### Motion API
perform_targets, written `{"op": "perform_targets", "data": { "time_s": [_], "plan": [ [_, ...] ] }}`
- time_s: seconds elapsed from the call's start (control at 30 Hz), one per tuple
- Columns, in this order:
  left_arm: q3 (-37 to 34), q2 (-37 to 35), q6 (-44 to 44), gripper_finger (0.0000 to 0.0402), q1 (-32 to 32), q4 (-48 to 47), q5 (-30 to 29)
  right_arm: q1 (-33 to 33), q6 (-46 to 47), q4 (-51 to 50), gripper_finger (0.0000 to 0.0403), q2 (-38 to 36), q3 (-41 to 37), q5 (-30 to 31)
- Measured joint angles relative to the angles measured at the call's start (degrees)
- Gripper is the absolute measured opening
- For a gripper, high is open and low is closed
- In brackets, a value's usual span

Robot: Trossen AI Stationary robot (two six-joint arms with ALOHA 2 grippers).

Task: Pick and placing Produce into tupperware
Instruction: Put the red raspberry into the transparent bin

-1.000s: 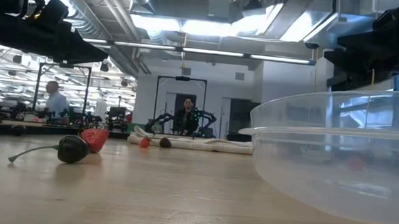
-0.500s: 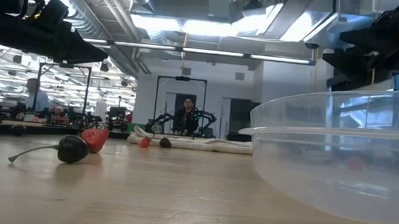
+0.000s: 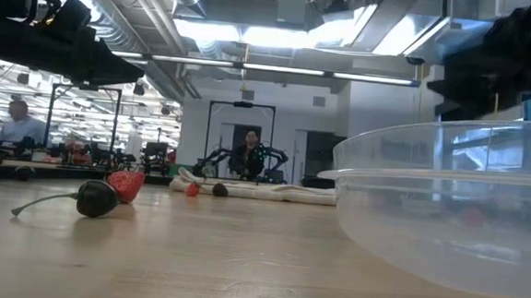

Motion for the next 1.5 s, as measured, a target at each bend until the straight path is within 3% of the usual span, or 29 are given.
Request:
{"op": "perform_targets", "data": {
  "time_s": [0.2, 0.53, 0.8, 1.03, 1.5],
  "plan": [
    [0.0, 0.0, 0.0, 0.0238, 0.0, 0.0, 0.0, 0.0, 5.5, -7.2, 0.0272, 12.0, 6.3, 0.7],
    [0.0, 0.0, 0.0, 0.0238, 0.0, 0.1, 0.0, 2.7, 3.1, -22.3, 0.0271, 34.5, 22.1, -1.9],
    [0.0, 0.0, -0.1, 0.0238, 0.0, 0.1, 0.0, 7.8, 14.4, -36.3, 0.0271, 52.1, 33.9, -1.9],
    [0.0, 0.0, 0.0, 0.0238, 0.0, 0.1, 0.0, 10.2, 36.0, -39.4, 0.0271, 63.6, 35.3, -1.9],
    [0.0, 0.0, 0.0, 0.0238, 0.0, -0.1, 0.0, 12.0, 38.6, -39.0, 0.0271, 77.3, 35.2, -1.8]
  ]
}}
